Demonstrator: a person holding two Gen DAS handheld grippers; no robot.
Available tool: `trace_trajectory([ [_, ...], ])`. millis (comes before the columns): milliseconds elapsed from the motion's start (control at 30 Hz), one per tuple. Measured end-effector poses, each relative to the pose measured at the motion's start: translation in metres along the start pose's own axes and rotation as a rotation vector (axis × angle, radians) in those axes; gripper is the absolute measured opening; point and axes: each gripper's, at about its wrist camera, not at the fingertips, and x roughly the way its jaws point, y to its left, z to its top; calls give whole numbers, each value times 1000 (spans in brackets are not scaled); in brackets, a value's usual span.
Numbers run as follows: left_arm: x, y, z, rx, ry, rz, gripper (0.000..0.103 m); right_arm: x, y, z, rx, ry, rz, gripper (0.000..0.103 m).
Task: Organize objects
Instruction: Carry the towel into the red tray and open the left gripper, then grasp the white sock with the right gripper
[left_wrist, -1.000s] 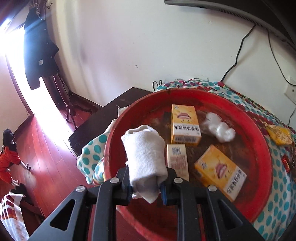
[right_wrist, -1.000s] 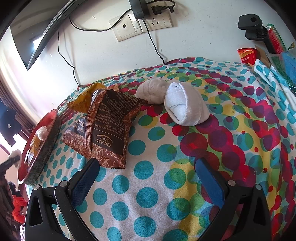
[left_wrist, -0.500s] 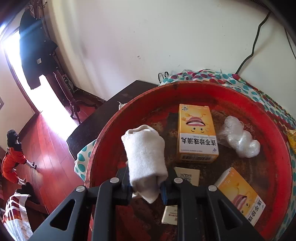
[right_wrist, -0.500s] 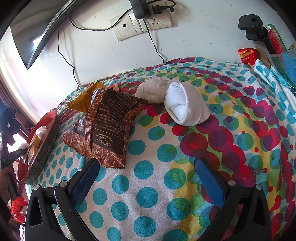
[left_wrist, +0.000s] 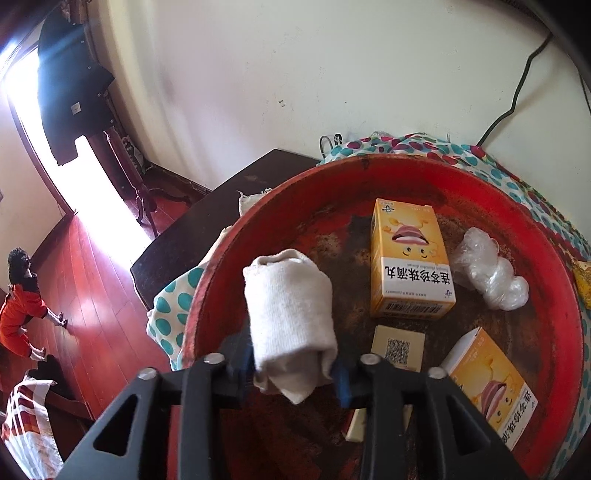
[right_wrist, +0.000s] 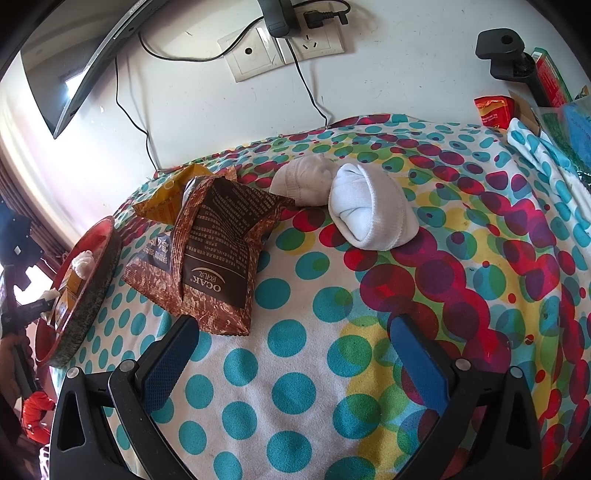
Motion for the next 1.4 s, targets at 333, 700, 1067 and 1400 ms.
trace_trajectory([
  [333,-136,-17,-82,64,-275,-177,61,-2,-2,0,-13,10,-44,103],
  [700,-177,-113,-213,189,-241,-546,66,-6,-18,30,-155,-12,-276,98],
  [1067,-173,-113,-216,222,-237,-552,66,43,-22,61,-169,68,-277,39],
  [1400,-177,-115,-220,234,-239,-545,66,25,-16,50,-206,27,-284,35],
])
